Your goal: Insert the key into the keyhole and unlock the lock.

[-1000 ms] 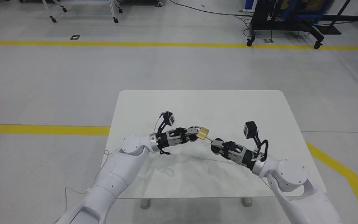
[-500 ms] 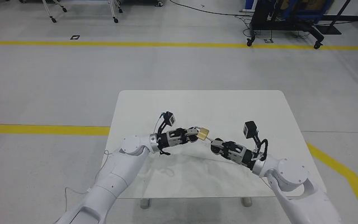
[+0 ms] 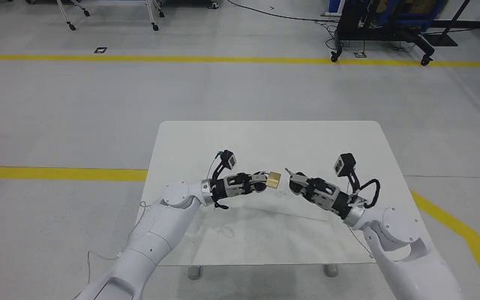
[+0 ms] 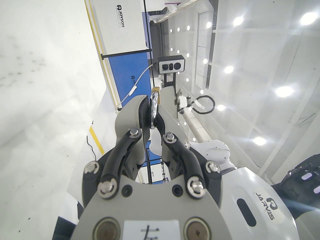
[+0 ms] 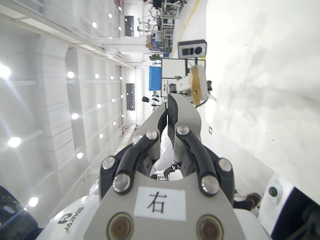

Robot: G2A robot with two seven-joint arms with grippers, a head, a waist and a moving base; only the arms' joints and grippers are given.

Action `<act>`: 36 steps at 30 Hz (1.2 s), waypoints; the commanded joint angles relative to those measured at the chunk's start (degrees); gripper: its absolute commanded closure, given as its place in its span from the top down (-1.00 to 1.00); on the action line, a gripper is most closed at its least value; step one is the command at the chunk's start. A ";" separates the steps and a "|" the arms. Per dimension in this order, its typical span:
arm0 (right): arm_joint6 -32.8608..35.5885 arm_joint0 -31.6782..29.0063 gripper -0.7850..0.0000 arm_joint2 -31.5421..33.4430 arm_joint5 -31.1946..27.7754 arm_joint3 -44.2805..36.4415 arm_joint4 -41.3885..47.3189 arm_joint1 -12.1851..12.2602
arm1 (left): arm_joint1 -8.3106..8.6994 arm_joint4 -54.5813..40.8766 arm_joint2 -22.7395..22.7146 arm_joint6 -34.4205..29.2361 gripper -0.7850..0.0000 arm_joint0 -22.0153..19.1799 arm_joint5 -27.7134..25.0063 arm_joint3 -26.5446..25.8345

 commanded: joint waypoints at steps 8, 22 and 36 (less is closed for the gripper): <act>-3.95 12.57 -1.00 -9.32 -6.07 12.24 1.53 -1.99 | -0.18 -0.37 0.51 -3.26 -1.00 -0.40 -0.65 0.35; -2.53 16.24 -1.00 -11.87 -5.58 18.16 1.47 -2.81 | -0.36 -0.71 0.46 -3.72 -1.00 -0.78 -1.31 0.90; 1.20 13.58 -1.00 -10.76 -4.79 15.14 1.08 -2.55 | -0.51 -0.64 0.16 -1.90 -1.00 -0.70 -1.12 1.32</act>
